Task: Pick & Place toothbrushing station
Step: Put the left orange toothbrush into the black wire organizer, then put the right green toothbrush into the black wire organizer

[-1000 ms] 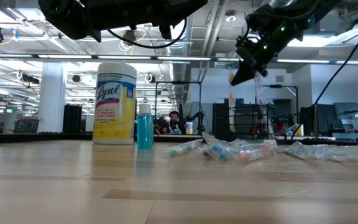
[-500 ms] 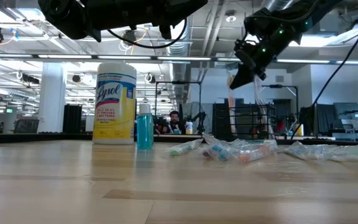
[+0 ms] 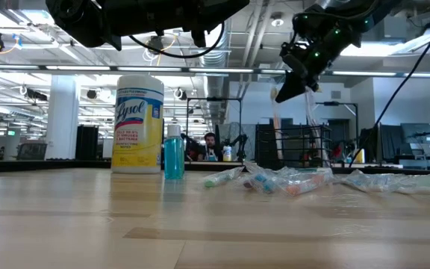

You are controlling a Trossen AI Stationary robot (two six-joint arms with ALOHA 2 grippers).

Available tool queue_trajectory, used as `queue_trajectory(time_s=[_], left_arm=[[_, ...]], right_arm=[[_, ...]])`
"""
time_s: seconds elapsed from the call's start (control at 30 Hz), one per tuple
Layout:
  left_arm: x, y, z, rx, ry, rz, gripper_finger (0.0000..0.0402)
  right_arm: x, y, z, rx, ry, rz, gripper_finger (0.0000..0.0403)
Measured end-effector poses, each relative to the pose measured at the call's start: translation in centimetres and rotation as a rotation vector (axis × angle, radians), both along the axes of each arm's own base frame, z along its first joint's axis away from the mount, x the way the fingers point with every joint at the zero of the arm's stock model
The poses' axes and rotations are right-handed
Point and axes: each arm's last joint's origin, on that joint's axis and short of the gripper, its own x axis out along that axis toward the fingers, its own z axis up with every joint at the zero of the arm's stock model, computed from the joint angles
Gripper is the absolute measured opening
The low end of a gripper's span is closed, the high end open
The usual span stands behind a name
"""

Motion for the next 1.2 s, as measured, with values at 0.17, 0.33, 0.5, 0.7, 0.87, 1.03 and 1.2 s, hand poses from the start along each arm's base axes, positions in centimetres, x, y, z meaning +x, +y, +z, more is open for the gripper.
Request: queue_trajectory(time_s=[0.17,0.33,0.5,0.7,0.87,1.03,1.2], left_arm=[[0.0,0.0,0.0,0.0,0.0,0.0,0.0082],[0.0,0.0,0.0,0.0,0.0,0.0,0.0082],[0.0,0.0,-0.1,0.001,0.007,0.0,0.0082],[0.0,0.0,-0.1,0.001,0.011,0.0,0.0082],[0.0,0.0,-0.2,0.002,0.019,0.0,0.0082],[0.0,0.0,-0.2,0.002,0.025,0.0,0.0082],[0.1,0.0,-0.3,0.003,0.031,0.0,0.0082]], right_arm=[[0.0,0.0,0.0,0.006,0.001,0.015,0.0059],[-0.1,0.1,0.1,0.005,0.0,0.021,0.0088],[-0.3,0.2,0.3,0.001,-0.005,0.02,0.0095],[-1.1,0.9,1.6,-0.023,-0.039,0.021,0.0095],[-1.5,2.4,2.2,-0.004,-0.028,0.055,0.0095],[-1.7,4.6,2.8,0.018,-0.016,0.117,0.0095],[-2.2,6.8,3.2,0.07,0.0,0.161,0.0095]])
